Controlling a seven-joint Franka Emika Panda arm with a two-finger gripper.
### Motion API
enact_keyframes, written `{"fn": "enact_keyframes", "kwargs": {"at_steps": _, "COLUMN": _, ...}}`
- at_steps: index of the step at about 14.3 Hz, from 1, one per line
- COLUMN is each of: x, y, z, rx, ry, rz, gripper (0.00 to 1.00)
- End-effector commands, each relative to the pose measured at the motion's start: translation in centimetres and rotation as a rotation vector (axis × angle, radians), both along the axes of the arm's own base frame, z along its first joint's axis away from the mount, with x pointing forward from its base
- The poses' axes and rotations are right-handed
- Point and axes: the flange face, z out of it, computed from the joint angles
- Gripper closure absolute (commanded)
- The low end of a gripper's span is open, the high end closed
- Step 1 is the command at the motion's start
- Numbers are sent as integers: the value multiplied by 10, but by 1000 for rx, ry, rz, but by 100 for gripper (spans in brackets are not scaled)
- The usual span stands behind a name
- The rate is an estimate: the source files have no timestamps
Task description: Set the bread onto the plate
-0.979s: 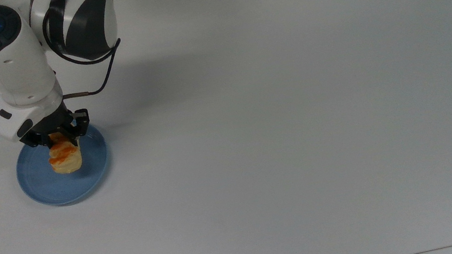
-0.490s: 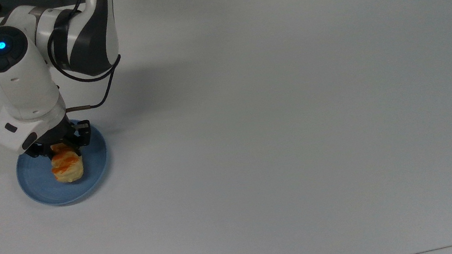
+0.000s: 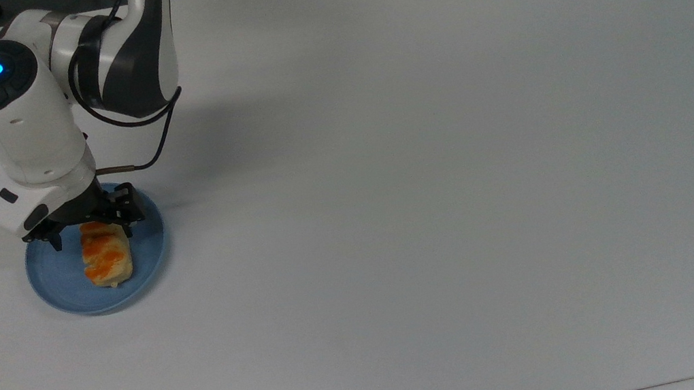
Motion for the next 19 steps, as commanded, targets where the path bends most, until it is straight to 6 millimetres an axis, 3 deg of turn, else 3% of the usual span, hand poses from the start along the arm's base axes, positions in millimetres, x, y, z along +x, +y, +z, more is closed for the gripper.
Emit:
{"fn": "enact_keyframes", "kwargs": {"at_steps": 1, "x": -2, "y": 28, "z": 80, "rx": 8, "ry": -120, "rz": -70, "gripper": 0}}
{"fn": "enact_keyframes", "kwargs": {"at_steps": 7, "x": -23, "y": 108, "z": 172, "rx": 73, "ry": -137, "rz": -249, "gripper": 0}}
{"fn": "enact_keyframes", "kwargs": {"at_steps": 9, "x": -43, "y": 139, "z": 204, "rx": 82, "ry": -97, "rz": -243, "gripper": 0}}
{"fn": "enact_keyframes", "kwargs": {"at_steps": 11, "x": -75, "y": 174, "z": 232, "rx": 127, "ry": -26, "rz": -244, "gripper": 0}}
{"fn": "enact_keyframes", "kwargs": {"at_steps": 13, "x": -102, "y": 194, "z": 246, "rx": 123, "ry": 36, "rz": -233, "gripper": 0}}
{"fn": "enact_keyframes", "kwargs": {"at_steps": 16, "x": -126, "y": 219, "z": 257, "rx": 115, "ry": 85, "rz": -198, "gripper": 0}}
{"fn": "enact_keyframes", "kwargs": {"at_steps": 19, "x": -131, "y": 218, "z": 254, "rx": 110, "ry": 106, "rz": -200, "gripper": 0}}
